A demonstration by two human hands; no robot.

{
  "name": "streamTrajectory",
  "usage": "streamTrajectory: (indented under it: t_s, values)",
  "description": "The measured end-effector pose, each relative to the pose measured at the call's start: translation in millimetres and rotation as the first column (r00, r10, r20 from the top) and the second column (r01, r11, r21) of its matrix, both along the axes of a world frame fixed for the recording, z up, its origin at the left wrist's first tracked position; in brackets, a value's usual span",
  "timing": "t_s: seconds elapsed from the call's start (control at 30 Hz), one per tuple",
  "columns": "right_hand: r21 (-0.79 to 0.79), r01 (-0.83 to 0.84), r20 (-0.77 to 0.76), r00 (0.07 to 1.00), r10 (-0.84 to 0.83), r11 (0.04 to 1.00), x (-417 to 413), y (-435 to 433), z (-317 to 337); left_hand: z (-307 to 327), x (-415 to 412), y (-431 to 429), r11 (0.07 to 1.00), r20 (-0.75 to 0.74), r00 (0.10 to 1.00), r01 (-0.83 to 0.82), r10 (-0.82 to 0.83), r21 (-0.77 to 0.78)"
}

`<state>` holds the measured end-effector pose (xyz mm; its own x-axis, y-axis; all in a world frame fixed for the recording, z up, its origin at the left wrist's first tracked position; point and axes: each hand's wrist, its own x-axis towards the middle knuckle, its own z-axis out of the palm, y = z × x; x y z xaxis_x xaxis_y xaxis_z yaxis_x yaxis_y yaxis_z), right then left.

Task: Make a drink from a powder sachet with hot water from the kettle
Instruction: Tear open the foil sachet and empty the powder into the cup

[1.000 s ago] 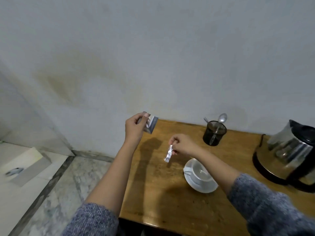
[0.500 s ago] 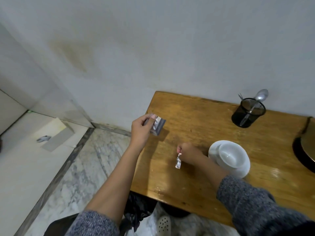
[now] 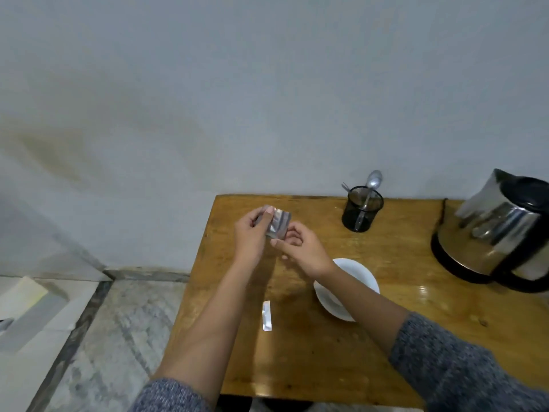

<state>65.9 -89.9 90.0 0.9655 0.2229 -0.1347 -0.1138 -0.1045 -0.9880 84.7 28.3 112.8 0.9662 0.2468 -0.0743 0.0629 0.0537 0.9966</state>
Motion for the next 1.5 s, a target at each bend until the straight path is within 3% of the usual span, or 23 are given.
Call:
streamTrajectory:
  t_s: [0.1,0.23,0.37,0.47,0.63,0.83,0.97,1.1,1.23,1.37,1.5]
  values:
    - [0.049,0.186,0.051,0.981,-0.188,0.981,-3.2,-40.2,15.0,9.6,6.2,-43.3,0.995,0.001,0.995,0.096,-0.096,0.01]
    - [0.113,0.343,-0.005,0.939,-0.344,0.933,-6.8,-82.9,17.5,12.2,7.6,-72.0,0.977,0.029,0.978,0.204,-0.206,0.062]
    - [0.314,0.531,-0.218,0.847,-0.484,0.787,-10.9,-104.6,19.5,2.8,0.3,-87.2,0.93,-0.014,0.94,0.339,-0.341,0.145]
    - [0.329,0.588,-0.358,0.802,-0.479,0.738,-17.2,-122.9,19.1,-2.0,-3.9,-105.2,0.878,-0.081,0.898,0.44,-0.432,0.188]
    - [0.015,0.432,-0.374,0.839,-0.395,0.902,-26.0,-141.7,3.0,-16.6,0.2,-117.5,0.796,-0.26,0.806,0.58,-0.532,0.171]
    - [-0.216,0.215,-0.315,0.908,-0.276,0.952,-29.7,-152.4,-14.4,-34.3,4.3,-122.2,0.581,-0.361,0.715,0.698,-0.598,0.419]
    - [-0.45,0.125,-0.167,0.961,-0.221,0.884,-29.3,-154.1,-17.3,-42.4,3.1,-123.3,0.464,-0.384,0.713,0.685,-0.587,0.562]
    - [-0.669,0.027,0.003,0.999,-0.034,0.742,-29.5,-149.4,-16.4,-47.9,-1.9,-120.2,0.435,-0.354,0.735,0.645,-0.578,0.629]
    - [-0.794,-0.062,0.044,0.986,0.16,0.604,-29.9,-143.4,-11.9,-53.5,-7.6,-112.7,0.389,-0.337,0.733,0.624,-0.591,0.678]
    - [-0.841,-0.107,0.026,0.971,0.238,0.53,-28.6,-139.7,-7.9,-57.3,-12.6,-105.0,0.421,-0.313,0.748,0.61,-0.585,0.671]
    - [-0.831,-0.115,0.026,0.969,0.244,0.544,-25.0,-138.3,-1.8,-62.0,-17.4,-96.7,0.501,-0.302,0.783,0.591,-0.544,0.632]
